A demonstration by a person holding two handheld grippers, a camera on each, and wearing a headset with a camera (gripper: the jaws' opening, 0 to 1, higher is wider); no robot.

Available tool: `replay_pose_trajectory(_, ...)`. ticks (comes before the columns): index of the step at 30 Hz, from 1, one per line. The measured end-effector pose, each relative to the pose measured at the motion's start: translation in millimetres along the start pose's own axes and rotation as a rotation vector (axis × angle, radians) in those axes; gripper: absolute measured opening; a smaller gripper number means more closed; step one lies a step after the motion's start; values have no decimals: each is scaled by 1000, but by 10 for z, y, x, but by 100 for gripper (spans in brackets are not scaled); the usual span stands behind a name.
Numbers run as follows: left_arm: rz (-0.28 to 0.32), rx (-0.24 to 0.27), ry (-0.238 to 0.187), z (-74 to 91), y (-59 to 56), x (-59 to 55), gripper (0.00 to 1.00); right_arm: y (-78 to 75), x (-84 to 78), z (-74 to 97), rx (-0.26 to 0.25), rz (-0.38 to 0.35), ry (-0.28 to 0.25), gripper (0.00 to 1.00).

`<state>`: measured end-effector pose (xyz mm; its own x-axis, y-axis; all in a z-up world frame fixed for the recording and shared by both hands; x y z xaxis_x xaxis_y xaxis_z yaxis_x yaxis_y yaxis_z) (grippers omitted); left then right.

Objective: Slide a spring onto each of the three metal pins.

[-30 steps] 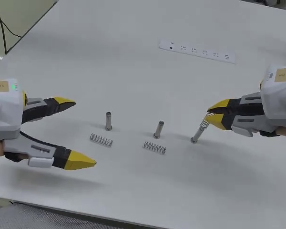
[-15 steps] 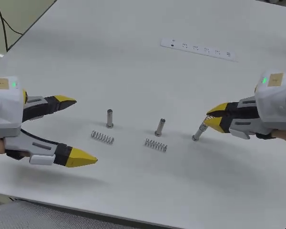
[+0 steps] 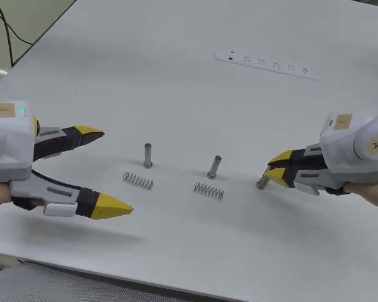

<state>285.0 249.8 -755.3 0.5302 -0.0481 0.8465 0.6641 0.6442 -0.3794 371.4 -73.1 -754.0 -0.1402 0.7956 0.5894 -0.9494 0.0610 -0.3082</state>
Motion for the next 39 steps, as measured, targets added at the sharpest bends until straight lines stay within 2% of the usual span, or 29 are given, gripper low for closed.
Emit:
replay_pose_trajectory(7,3,3,-2,1,5,5,96,12,-39,-38,3,-3,17,7)
replay_pose_trajectory(12,4,7,-8,3,14,8,96,13,-19,-36,-1,-5,13,8)
replay_pose_trajectory(17,3,6,-12,10,11,19,96,9,-20,-36,10,-42,6,8)
replay_pose_trajectory(26,9,9,-14,26,6,30,96,-11,-16,2,-10,-52,-5,10)
replay_pose_trajectory(34,10,15,-22,40,18,69,96,-8,35,102,-33,-52,-34,10)
replay_pose_trajectory(39,12,17,-25,42,18,74,96,5,54,201,-55,-116,-96,11)
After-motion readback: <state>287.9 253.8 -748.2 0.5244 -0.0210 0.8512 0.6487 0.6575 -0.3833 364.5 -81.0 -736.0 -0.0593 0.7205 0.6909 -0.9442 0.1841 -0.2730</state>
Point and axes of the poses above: the centre of the closed fingertips' face, and the gripper's own axes: z roughly backward along the fingers, y roughly to its left, x roughly out of its top, the point moved 8 cm from there along z, roughly backward along the fingers, and after that the axes turned 15 degrees about z, right-handed, at the moved point
